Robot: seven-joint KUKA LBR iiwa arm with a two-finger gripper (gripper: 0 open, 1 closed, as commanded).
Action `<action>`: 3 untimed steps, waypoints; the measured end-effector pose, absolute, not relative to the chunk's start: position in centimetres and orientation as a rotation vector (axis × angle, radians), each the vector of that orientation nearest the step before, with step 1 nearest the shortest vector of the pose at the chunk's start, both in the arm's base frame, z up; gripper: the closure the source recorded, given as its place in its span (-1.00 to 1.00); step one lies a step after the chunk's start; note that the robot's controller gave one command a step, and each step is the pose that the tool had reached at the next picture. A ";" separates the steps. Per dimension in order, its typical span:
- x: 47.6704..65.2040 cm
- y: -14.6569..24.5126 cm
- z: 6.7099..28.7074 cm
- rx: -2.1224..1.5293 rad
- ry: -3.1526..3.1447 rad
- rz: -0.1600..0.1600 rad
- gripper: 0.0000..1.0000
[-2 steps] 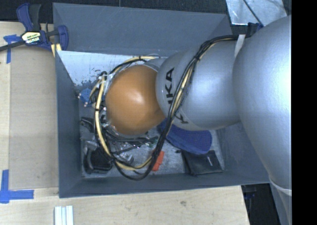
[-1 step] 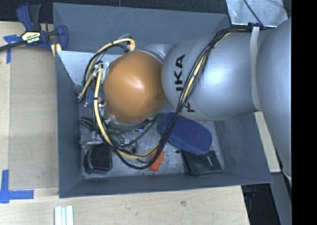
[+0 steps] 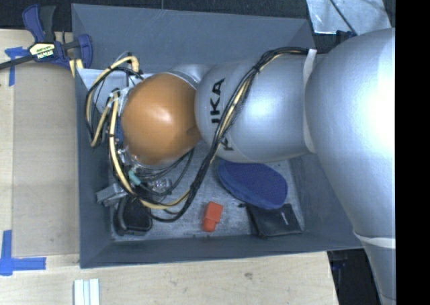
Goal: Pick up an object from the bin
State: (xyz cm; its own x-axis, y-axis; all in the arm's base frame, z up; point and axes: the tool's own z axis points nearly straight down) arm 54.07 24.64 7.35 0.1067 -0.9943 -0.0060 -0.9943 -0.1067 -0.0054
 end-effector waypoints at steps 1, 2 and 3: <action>52.3 24.7 7.5 -2.721 1.525 -0.009 -1.00; 52.1 25.0 7.6 -2.722 1.526 -0.001 1.00; 52.3 24.8 9.7 -2.735 1.544 -0.004 1.00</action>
Offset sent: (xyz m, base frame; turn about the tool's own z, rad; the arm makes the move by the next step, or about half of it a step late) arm -0.0223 -0.0034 -0.0035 -0.4458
